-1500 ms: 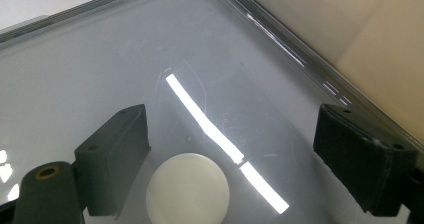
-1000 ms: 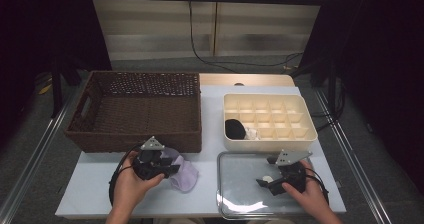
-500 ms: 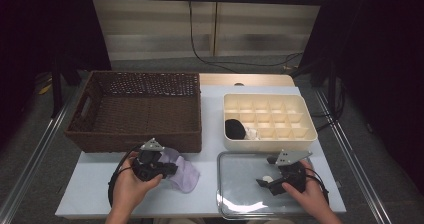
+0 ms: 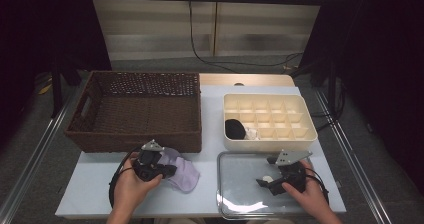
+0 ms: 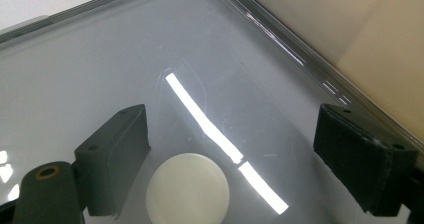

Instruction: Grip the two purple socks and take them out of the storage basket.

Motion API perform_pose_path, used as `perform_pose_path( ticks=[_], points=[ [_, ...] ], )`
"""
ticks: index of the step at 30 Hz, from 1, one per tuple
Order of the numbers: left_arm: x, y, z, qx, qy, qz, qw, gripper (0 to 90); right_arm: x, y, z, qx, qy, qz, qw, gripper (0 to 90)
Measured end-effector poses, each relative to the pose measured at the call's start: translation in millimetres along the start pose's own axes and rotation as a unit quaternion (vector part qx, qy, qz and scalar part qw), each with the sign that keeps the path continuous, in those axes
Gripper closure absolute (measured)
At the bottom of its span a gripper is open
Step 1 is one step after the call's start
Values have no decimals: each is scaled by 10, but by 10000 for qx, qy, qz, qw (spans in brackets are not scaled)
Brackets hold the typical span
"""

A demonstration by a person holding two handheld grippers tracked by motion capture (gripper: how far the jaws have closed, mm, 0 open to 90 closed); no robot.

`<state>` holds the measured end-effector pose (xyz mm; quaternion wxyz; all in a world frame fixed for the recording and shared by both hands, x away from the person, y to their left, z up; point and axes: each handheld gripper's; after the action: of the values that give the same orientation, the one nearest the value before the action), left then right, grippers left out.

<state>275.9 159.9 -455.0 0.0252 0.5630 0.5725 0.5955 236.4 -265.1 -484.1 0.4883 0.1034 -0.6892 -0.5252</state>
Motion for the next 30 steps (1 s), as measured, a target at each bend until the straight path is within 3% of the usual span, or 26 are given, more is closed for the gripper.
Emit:
perform_pose_path(
  ticks=[2,6,9,12,13,15,20,25,30],
  points=[
    [13,31,-26,-8,-111,-134,9998,795,0,0,-3,13,8,5,10000,140],
    [40,142,-108,-127,-143,-332,9993,756,0,0,-3,8,9,6,10000,140],
    [1,217,-218,-374,-180,-312,9987,730,0,0,-3,9,9,5,10000,140],
    [-76,238,-272,-461,-277,-242,9983,731,0,-1,-3,10,9,3,10000,140],
    [-198,217,-297,-538,-282,1,9982,731,0,-1,-2,9,8,4,10000,140],
    [-289,184,-304,-645,-283,204,9973,730,0,-1,0,-3,2,-3,10000,140],
    [-452,141,-336,-801,-302,366,9957,706,0,-1,-1,-6,3,-2,10000,140],
    [-455,104,-337,-1027,-102,334,9941,837,0,-1,0,4,5,-6,10000,140],
    [-458,109,-362,-894,-8,344,9954,897,0,-1,0,-3,1,-2,10000,140]
  ],
)
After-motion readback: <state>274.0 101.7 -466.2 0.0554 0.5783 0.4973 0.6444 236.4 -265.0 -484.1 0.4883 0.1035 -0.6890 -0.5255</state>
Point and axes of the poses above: each handheld gripper's, and its own axes: x roughly backward along the jaws, y roughly out of its top, z roughly to its left, and after that the axes turned 9 degrees about -z, right-handed
